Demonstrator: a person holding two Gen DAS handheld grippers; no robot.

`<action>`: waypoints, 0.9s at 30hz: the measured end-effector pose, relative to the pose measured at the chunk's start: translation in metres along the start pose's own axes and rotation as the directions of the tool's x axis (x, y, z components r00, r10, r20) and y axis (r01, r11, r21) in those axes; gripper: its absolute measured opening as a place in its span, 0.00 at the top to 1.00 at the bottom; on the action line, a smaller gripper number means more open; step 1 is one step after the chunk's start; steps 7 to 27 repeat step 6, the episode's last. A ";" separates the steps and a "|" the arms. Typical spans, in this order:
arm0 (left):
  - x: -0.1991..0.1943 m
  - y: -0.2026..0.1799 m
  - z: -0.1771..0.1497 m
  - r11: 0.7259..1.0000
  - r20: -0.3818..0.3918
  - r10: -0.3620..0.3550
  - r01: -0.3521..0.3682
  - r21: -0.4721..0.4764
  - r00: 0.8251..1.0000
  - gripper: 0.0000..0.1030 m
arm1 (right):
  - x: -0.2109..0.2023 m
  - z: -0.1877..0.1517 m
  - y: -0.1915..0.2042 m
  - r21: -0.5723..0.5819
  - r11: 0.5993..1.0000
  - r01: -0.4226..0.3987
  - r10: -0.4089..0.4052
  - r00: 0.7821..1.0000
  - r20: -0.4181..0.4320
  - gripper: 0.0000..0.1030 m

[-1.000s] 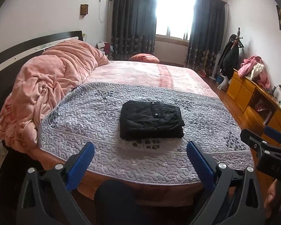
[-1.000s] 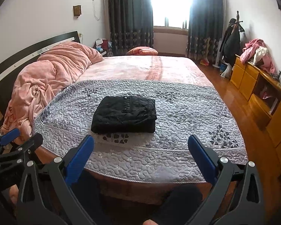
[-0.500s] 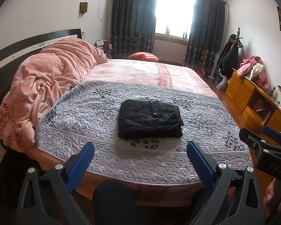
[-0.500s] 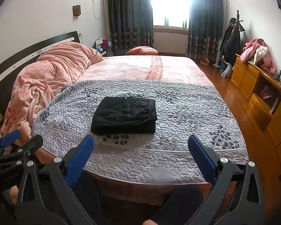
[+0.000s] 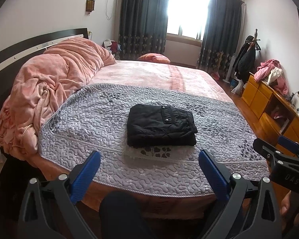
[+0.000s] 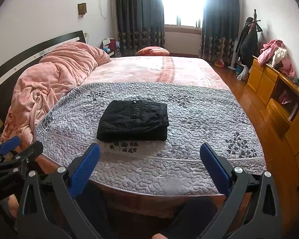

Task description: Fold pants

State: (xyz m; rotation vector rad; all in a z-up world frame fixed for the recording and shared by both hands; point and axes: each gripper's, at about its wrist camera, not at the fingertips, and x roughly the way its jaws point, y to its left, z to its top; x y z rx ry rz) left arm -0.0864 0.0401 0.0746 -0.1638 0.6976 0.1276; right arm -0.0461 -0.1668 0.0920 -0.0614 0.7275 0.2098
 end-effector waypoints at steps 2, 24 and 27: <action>0.000 0.000 0.000 1.000 0.000 0.003 -0.003 0.000 1.000 0.04 | 0.000 0.000 0.000 0.000 1.000 0.001 -0.001 1.000 0.001 0.03; -0.001 0.000 0.000 1.000 0.000 0.001 -0.001 0.001 1.000 0.04 | -0.001 -0.001 -0.001 0.000 1.000 0.002 -0.002 1.000 0.001 0.03; -0.001 0.000 0.000 1.000 0.000 0.001 -0.001 0.001 1.000 0.04 | -0.001 -0.001 -0.001 0.000 1.000 0.002 -0.002 1.000 0.001 0.03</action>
